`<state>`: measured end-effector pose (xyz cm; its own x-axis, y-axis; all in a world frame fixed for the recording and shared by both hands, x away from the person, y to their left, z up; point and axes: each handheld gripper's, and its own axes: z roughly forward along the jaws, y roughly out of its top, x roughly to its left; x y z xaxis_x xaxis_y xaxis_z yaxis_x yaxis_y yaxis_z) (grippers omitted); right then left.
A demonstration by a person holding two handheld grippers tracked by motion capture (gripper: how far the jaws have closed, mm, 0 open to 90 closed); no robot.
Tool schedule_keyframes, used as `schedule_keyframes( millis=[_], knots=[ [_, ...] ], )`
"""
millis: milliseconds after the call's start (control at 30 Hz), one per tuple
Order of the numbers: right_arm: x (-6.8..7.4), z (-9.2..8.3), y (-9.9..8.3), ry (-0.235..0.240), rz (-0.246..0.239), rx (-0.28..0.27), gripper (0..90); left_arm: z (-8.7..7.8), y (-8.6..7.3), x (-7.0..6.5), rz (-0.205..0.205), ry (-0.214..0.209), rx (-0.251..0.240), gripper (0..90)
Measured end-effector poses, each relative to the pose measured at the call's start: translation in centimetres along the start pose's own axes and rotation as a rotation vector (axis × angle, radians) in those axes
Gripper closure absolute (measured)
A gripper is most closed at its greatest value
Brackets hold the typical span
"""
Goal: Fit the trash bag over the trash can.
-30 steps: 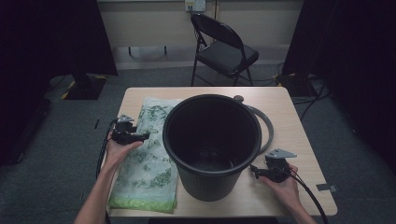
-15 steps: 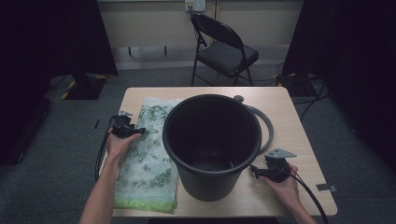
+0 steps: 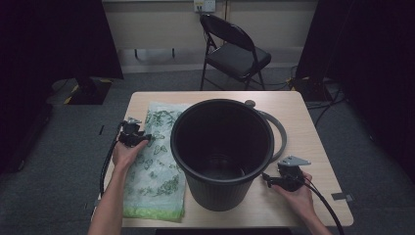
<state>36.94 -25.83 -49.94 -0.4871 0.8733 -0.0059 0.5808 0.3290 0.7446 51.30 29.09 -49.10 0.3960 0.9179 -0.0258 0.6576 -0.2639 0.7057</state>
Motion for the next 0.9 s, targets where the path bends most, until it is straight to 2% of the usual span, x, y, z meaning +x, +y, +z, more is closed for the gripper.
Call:
schedule_keyframes(
  millis=[33,67,100,133,167,233,267,333,467,567,700,767,867,900],
  knots=[
    [0.0,0.0,0.0,0.000,0.000,0.000,22.8,0.0,0.0,-0.1,-0.008,0.000,-0.004,68.1],
    [0.0,0.0,0.0,0.000,0.000,0.000,22.8,0.0,-0.1,-0.1,-0.013,-0.011,-0.009,76.2],
    [0.0,0.0,0.0,0.000,0.000,0.000,22.8,0.0,-0.2,-0.1,-0.019,-0.010,-0.020,78.6],
    [0.0,0.0,0.0,0.000,0.000,0.000,22.8,0.0,-0.3,-0.1,-0.033,-0.039,-0.025,82.6],
    [0.0,0.0,0.0,0.000,0.000,0.000,22.8,0.0,-0.4,-0.1,-0.048,-0.046,-0.032,89.7],
    [0.0,0.0,0.0,0.000,0.000,0.000,22.8,0.0,-0.5,-0.2,-0.062,-0.045,-0.038,90.0],
    [0.0,0.0,0.0,0.000,0.000,0.000,22.8,-0.1,-0.5,-0.3,-0.059,-0.053,-0.031,90.0],
    [0.0,0.0,0.0,0.000,0.000,0.000,22.8,-0.1,-0.5,-0.7,-0.051,-0.044,-0.028,90.0],
    [0.0,0.0,0.0,-0.002,0.003,0.001,22.6,-0.1,-0.6,-0.8,-0.068,-0.076,-0.028,90.0],
    [0.0,0.0,0.2,-0.005,0.003,0.015,22.7,-0.1,-0.7,-0.5,-0.101,-0.095,-0.035,90.0],
    [-0.1,0.2,0.9,0.006,0.023,0.049,24.9,-0.7,-0.5,-0.5,-0.097,-0.124,-0.051,90.0],
    [-0.3,0.2,1.2,0.045,0.035,0.053,29.1,-1.3,-0.3,-0.7,-0.095,-0.139,-0.078,90.0],
    [-0.3,0.1,1.8,0.103,0.038,0.082,31.2,-2.3,0.2,-1.2,-0.067,-0.160,-0.105,90.0],
    [-0.3,0.1,2.0,0.110,0.032,0.083,31.1,-2.7,0.3,-1.4,-0.055,-0.166,-0.114,90.0]
  ],
)
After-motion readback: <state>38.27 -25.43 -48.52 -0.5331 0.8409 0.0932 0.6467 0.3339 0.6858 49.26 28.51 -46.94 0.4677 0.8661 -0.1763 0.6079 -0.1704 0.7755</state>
